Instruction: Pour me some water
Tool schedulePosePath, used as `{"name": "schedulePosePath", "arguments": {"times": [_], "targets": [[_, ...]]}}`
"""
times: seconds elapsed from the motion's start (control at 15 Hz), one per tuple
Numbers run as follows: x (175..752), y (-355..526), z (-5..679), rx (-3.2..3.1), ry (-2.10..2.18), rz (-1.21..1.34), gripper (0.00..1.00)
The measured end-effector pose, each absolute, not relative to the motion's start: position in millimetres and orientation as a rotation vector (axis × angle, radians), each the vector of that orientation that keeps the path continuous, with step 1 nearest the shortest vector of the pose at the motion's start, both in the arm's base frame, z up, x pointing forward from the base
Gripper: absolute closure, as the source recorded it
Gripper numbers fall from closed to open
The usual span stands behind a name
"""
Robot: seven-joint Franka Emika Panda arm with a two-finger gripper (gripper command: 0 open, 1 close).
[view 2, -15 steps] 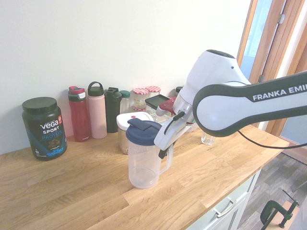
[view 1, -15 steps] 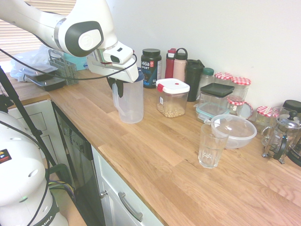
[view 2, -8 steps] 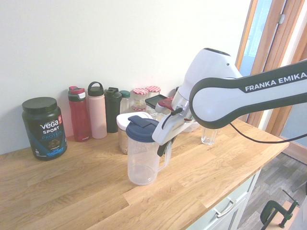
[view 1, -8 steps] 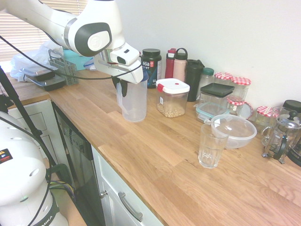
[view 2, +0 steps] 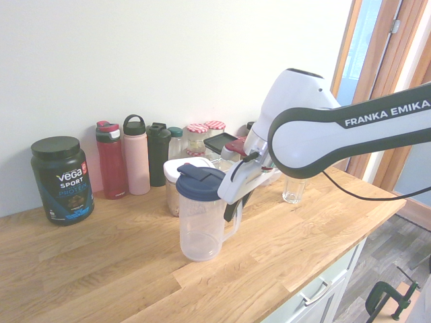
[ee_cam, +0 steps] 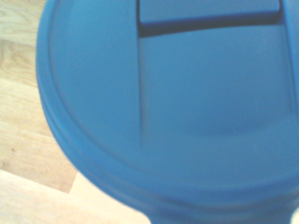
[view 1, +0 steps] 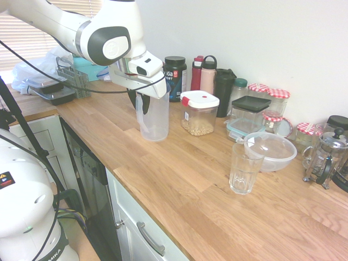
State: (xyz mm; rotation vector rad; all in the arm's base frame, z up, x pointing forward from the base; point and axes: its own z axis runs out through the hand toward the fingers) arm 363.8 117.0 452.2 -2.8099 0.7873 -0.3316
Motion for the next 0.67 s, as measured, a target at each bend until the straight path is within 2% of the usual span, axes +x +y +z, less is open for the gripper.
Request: {"name": "schedulePosePath", "arguments": {"times": [0.4,0.67], "targets": [[304,86,508,-2.897,0.613,-0.249,0.0],[282,29,509,-2.945,0.862,-0.267,0.0]]}}
